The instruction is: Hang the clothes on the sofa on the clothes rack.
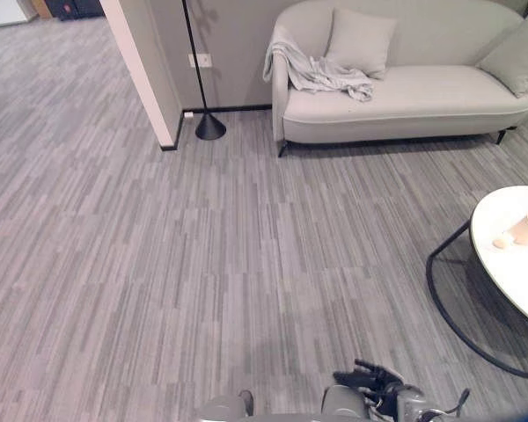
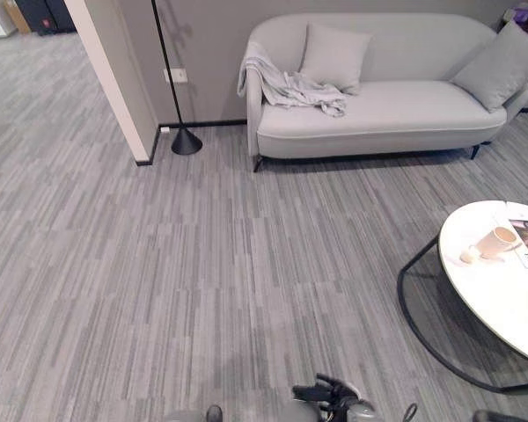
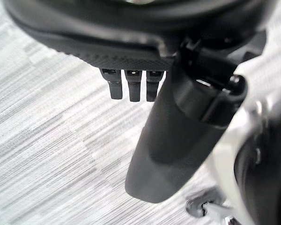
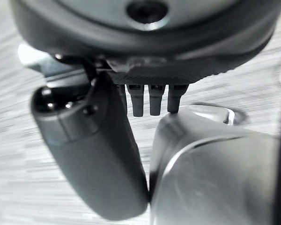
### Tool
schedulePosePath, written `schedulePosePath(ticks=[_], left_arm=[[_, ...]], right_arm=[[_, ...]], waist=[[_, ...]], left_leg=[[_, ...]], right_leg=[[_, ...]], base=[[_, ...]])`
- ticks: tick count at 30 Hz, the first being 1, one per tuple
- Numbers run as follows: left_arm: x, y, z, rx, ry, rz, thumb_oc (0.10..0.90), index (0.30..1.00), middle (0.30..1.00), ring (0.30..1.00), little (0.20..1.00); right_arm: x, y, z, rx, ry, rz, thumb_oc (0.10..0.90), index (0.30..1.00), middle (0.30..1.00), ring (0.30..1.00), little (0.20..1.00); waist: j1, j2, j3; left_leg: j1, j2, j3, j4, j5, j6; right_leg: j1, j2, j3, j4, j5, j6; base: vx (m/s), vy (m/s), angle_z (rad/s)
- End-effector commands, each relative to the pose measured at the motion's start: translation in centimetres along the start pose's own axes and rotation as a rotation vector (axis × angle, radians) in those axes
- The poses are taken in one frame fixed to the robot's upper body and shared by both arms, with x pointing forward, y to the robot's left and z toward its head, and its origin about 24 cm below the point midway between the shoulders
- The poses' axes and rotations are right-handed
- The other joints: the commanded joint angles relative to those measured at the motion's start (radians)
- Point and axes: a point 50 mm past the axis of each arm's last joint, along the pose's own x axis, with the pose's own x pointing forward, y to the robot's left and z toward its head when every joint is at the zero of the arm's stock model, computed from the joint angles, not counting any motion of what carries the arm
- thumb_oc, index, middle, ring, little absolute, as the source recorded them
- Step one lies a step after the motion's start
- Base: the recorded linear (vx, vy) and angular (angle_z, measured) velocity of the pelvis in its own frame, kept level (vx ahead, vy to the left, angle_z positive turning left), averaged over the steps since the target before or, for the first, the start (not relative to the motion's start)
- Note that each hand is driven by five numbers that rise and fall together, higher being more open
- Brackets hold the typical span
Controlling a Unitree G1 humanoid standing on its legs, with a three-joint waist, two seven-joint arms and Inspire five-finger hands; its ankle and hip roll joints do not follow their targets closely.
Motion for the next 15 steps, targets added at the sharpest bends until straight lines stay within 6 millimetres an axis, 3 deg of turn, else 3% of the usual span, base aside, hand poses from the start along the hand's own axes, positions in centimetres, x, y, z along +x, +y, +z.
schedulePosePath(ticks=[1, 3, 6, 8, 10, 12, 13, 14, 15], left_arm=[[0.2, -0.5, 2.4, -0.018, -0.066, -0.006, 0.800, 0.900, 0.900, 0.900, 0.900], [0.2, -0.4, 2.6, 0.021, -0.070, -0.003, 0.800, 0.900, 0.900, 0.900, 0.900], [0.2, -0.4, 3.4, 0.121, -0.096, -0.008, 0.800, 0.900, 0.900, 0.900, 0.900], [0.2, -0.5, 4.1, 0.149, -0.129, -0.008, 0.800, 0.900, 0.900, 0.900, 0.900], [0.2, -0.3, 4.5, 0.139, -0.142, 0.002, 0.800, 0.900, 0.900, 0.900, 0.900], [0.1, -0.1, 4.8, 0.105, -0.151, 0.014, 0.800, 0.900, 0.900, 0.900, 0.900], [0.1, 0.5, 5.1, 0.087, -0.162, 0.037, 0.800, 0.900, 0.900, 0.900, 0.900], [0.0, 1.2, 5.7, 0.069, -0.183, 0.068, 0.800, 0.900, 0.900, 0.900, 0.900], [0.0, 1.2, 5.7, 0.069, -0.183, 0.069, 0.800, 0.900, 0.900, 0.900, 0.900]], right_arm=[[-1.0, 1.0, -6.7, 0.053, 0.204, 0.010, 0.800, 0.900, 0.900, 0.900, 0.900], [-0.9, 1.3, -6.6, 0.065, 0.214, 0.019, 0.800, 0.900, 0.900, 0.900, 0.900], [-1.1, 1.4, -7.3, 0.068, 0.243, 0.027, 0.800, 0.900, 0.900, 0.900, 0.900], [-1.3, 0.4, -7.6, 0.100, 0.261, -0.012, 0.800, 0.900, 0.900, 0.900, 0.900], [-1.4, 0.0, -7.7, 0.058, 0.272, -0.031, 0.800, 0.900, 0.900, 0.900, 0.900], [-1.4, -0.2, -7.4, 0.011, 0.265, -0.040, 0.800, 0.900, 0.900, 0.900, 0.900], [-1.2, -0.1, -7.0, -0.011, 0.250, -0.039, 0.800, 0.900, 0.900, 0.900, 0.900], [-1.0, 0.0, -6.1, -0.033, 0.227, -0.039, 0.800, 0.900, 0.900, 0.900, 0.900], [-1.0, 0.0, -6.1, -0.033, 0.227, -0.038, 0.800, 0.900, 0.900, 0.900, 0.900]], waist=[[-0.063, -0.012, -0.012], [-0.078, -0.008, -0.013], [-0.099, 0.005, -0.026], [-0.098, 0.033, -0.053], [-0.091, 0.064, -0.067], [-0.074, 0.052, -0.062], [-0.063, 0.033, -0.053], [-0.045, 0.012, -0.033], [-0.048, 0.008, -0.034]], left_leg=[[0.168, -0.011, -0.097, -0.122, -0.045, -0.080], [0.203, 0.032, -0.106, -0.122, -0.087, -0.112], [0.265, 0.083, -0.108, -0.122, -0.127, -0.140], [0.277, 0.164, -0.084, -0.083, -0.064, -0.175], [0.249, 0.233, -0.073, 0.057, 0.069, -0.189], [0.140, 0.257, -0.068, 0.266, 0.218, -0.180], [0.079, 0.265, -0.059, 0.363, 0.282, -0.159], [0.012, 0.290, -0.037, 0.467, 0.305, -0.134], [0.007, 0.286, -0.040, 0.466, 0.308, -0.134]], right_leg=[[-0.008, 0.065, -0.010, -0.464, 0.110, 0.025], [-0.031, 0.060, -0.009, -0.646, 0.194, 0.059], [-0.075, 0.026, -0.003, -0.668, 0.259, 0.086], [-0.059, 0.061, -0.028, -0.604, 0.224, 0.054], [-0.034, 0.120, -0.026, -0.558, 0.160, 0.011], [0.046, 0.150, -0.030, -0.576, 0.114, -0.033], [0.089, 0.162, -0.031, -0.589, 0.093, -0.061], [0.123, 0.167, -0.024, -0.601, 0.075, -0.084], [0.121, 0.163, -0.026, -0.603, 0.077, -0.084]], base=[[0.42, -0.276, 0.71], [0.47, -0.259, 0.47], [0.60, -0.252, 0.20], [0.71, -0.314, 0.22], [0.52, -0.270, 0.24], [0.47, -0.323, -0.31], [0.47, -0.392, -0.25], [0.29, -0.283, -0.15], [0.27, -0.281, -0.26]])
